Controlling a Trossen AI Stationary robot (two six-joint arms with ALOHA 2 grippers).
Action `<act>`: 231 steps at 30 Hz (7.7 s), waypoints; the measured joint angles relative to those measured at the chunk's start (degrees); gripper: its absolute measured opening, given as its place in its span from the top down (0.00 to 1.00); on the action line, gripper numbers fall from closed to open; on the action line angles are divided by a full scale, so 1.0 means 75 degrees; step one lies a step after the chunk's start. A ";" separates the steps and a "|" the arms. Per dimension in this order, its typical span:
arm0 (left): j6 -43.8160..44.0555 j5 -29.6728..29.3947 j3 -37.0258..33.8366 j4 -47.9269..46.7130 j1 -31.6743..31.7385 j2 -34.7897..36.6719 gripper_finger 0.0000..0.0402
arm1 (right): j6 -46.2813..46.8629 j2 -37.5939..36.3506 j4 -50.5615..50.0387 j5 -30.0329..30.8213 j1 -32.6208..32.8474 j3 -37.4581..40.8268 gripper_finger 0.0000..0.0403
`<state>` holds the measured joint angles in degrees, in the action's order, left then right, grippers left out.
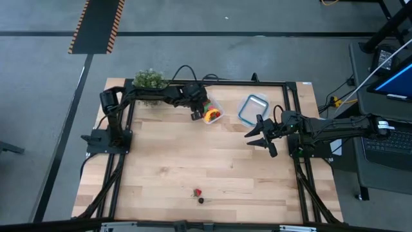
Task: Pick and placing Produce into tupperware
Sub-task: Put the pink apricot into the transparent container, then put the red strawberry into the transparent container
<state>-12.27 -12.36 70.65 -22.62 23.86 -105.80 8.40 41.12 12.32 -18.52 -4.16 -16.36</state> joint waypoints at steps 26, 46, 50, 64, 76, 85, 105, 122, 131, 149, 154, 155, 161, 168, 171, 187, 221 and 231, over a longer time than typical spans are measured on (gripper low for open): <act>-0.0051 0.0058 -0.0015 -0.0515 0.0036 0.0072 0.59 | 0.0015 0.0000 0.0032 -0.0006 0.0001 0.0000 0.59; 0.0900 0.0875 0.0985 -0.2256 -0.0890 0.0756 0.53 | 0.0556 0.0003 -0.0116 -0.0015 0.0000 0.0000 0.59; 0.1110 0.1546 0.0215 -0.1066 -0.1520 0.1472 0.53 | 0.0684 0.0077 -0.0228 -0.0026 0.0003 -0.0003 0.59; 0.2618 0.0248 -0.4392 0.4368 -0.4417 0.4395 0.53 | 0.0092 0.0779 0.0553 0.0028 0.0060 -0.0009 0.59; 0.3008 -0.2085 -0.5969 0.5453 -0.6237 0.5568 0.53 | 0.0177 0.3343 0.1275 0.1202 0.1890 -0.1376 0.59; 0.3446 -0.2011 -0.6271 0.5759 -0.6949 0.5555 0.53 | -0.0604 0.5002 0.1076 0.1349 0.2670 -0.3163 0.59; 0.4167 -0.0978 -0.5845 0.5763 -0.7136 0.5432 0.54 | -0.0526 0.5240 -0.0022 0.1577 0.2687 -0.3643 0.59; 0.4997 -0.1198 -0.2096 0.0951 -0.7772 0.2245 0.59 | -0.0332 0.5240 -0.0041 0.1539 0.2684 -0.3643 0.59; 0.5490 -0.0723 -0.1166 0.0543 -0.7885 0.1096 0.57 | -0.0356 0.5234 -0.0358 0.1533 0.2658 -0.3643 0.59; 0.7010 0.0026 -0.1131 0.0652 -0.7819 0.0270 0.59 | -0.0339 0.5234 -0.0631 0.1536 0.2658 -0.3643 0.59; 0.7041 0.0067 -0.1131 0.0971 -0.7940 0.0271 0.59 | -0.0332 0.5234 -0.0682 0.1536 0.2658 -0.3643 0.59; 0.7068 0.0067 -0.1131 0.1028 -0.7948 0.0268 0.59 | -0.0332 0.5234 -0.0679 0.1536 0.2658 -0.3643 0.59; 0.7224 0.0067 -0.1131 0.1222 -0.7942 0.0271 0.59 | -0.0329 0.5234 -0.0677 0.1536 0.2658 -0.3643 0.59; 0.7222 0.0055 -0.1091 0.1351 -0.8043 0.0270 0.59 | -0.0326 0.5234 -0.0673 0.1536 0.2658 -0.3643 0.59; 0.7080 -0.0004 -0.0795 0.1335 -0.8200 0.0192 0.59 | -0.0326 0.5234 -0.0670 0.1536 0.2658 -0.3643 0.59; 0.6421 -0.0446 0.1311 -0.1601 -0.7950 -0.0873 0.59 | 0.0054 0.5234 -0.0891 0.1536 0.2684 -0.3643 0.59; 0.6816 0.0224 0.1315 -0.1302 -0.7666 -0.1646 0.59 | 0.0055 0.5235 -0.1122 0.1536 0.2684 -0.3643 0.59; 0.6752 0.0544 0.1324 -0.1350 -0.7511 -0.1770 0.73 | 0.0052 0.5237 -0.1186 0.1536 0.2684 -0.3643 0.59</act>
<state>38.37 -8.28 80.59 -32.74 -32.47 -119.07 8.80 80.40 3.42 -7.01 15.97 -43.68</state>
